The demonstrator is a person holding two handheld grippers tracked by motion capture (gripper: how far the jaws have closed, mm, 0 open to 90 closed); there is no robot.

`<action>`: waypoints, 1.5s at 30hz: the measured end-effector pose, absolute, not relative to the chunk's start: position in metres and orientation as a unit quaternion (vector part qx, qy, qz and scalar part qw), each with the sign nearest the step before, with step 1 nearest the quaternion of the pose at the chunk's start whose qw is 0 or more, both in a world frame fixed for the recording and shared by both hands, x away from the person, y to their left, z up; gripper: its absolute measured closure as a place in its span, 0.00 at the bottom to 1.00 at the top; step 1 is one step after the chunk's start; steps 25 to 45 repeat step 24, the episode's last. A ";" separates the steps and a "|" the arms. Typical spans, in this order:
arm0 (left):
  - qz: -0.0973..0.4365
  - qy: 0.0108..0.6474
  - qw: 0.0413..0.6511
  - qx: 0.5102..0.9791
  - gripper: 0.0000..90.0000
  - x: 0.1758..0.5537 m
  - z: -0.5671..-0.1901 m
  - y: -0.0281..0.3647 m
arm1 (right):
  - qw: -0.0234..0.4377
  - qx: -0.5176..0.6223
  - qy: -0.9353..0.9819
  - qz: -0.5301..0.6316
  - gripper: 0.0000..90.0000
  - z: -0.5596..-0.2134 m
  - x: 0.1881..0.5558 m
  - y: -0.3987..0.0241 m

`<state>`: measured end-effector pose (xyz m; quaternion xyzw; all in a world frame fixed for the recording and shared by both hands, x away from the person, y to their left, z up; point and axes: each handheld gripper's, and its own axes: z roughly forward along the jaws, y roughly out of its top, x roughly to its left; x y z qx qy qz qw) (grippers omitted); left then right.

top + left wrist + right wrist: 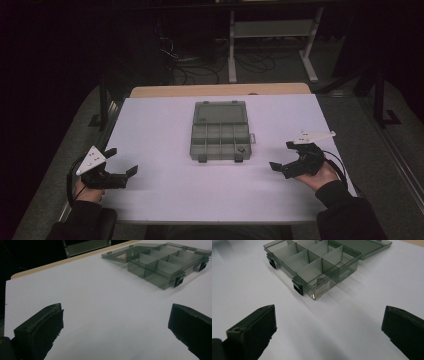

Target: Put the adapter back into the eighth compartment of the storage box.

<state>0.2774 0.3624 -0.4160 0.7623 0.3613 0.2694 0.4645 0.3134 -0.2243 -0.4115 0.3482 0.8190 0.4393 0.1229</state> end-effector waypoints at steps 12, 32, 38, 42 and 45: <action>0.268 0.361 0.464 0.764 0.00 0.278 -0.416 0.363 | 0.142 0.358 0.810 0.441 0.00 -0.418 0.303 -0.238; 0.269 0.362 0.464 0.763 0.00 0.277 -0.416 0.363 | 0.158 0.364 0.802 0.446 0.00 -0.421 0.297 -0.245; 0.269 0.362 0.464 0.763 0.00 0.277 -0.416 0.363 | 0.158 0.364 0.802 0.446 0.00 -0.421 0.297 -0.245; 0.269 0.362 0.464 0.763 0.00 0.277 -0.416 0.363 | 0.158 0.364 0.802 0.446 0.00 -0.421 0.297 -0.245; 0.269 0.362 0.464 0.763 0.00 0.277 -0.416 0.363 | 0.158 0.364 0.802 0.446 0.00 -0.421 0.297 -0.245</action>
